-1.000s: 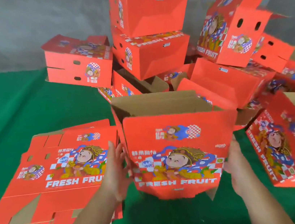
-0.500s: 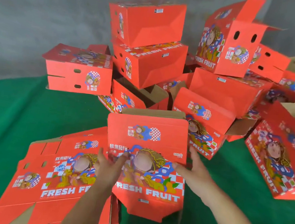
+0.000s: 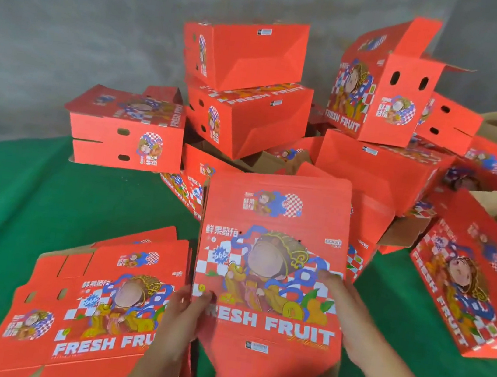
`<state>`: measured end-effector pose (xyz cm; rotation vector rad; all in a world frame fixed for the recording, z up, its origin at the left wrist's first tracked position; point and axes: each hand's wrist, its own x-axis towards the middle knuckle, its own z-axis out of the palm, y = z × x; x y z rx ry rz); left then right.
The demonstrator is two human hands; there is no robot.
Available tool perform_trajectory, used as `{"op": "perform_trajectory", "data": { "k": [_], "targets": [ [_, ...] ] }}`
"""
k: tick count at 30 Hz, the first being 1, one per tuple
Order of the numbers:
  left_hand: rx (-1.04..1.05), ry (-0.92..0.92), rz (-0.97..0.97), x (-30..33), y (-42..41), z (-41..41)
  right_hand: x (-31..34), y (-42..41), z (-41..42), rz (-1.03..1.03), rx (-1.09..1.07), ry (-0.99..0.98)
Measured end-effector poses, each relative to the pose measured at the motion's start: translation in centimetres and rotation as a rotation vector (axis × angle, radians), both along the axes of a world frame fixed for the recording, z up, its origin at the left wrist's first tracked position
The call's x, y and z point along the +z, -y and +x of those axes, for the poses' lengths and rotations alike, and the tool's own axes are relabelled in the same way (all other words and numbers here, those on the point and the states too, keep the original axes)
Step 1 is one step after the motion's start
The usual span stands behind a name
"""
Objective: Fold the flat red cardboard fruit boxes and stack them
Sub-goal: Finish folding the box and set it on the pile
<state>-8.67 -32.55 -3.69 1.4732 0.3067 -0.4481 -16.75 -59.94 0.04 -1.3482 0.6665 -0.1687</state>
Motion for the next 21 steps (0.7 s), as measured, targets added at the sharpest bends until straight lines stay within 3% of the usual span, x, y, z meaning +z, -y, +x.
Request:
{"op": "perform_trajectory", "data": {
  "k": [3, 4, 8, 11, 13, 18, 21],
  "targets": [
    [0.018, -0.03, -0.186, 0.3, 0.4, 0.8, 0.8, 2.0, 0.2, 0.14, 0.009, 0.001],
    [-0.023, 0.043, -0.157, 0.4, 0.2, 0.5, 1.2, 2.6, 0.4, 0.155, 0.018, -0.013],
    [-0.21, 0.426, 0.097, -0.9, -2.3, -0.2, 2.3, 4.9, 0.4, 0.138, -0.03, -0.082],
    [-0.45, 0.617, 0.526, -1.9, -3.8, -0.5, 2.5, 6.6, -0.3, 0.16, -0.048, -0.144],
    [-0.526, 0.613, 0.756, -1.8, -2.6, -0.9, 2.8, 6.5, -0.6, 0.251, 0.013, -0.174],
    [-0.466, 0.383, 0.839, -2.3, -1.2, -1.1, 3.1, 6.5, -0.6, 0.185, 0.056, -0.231],
    [-0.494, 0.269, 0.555, -3.3, -2.1, -1.7, 4.0, 7.2, -1.2, 0.047, 0.058, -0.278]
  ]
}}
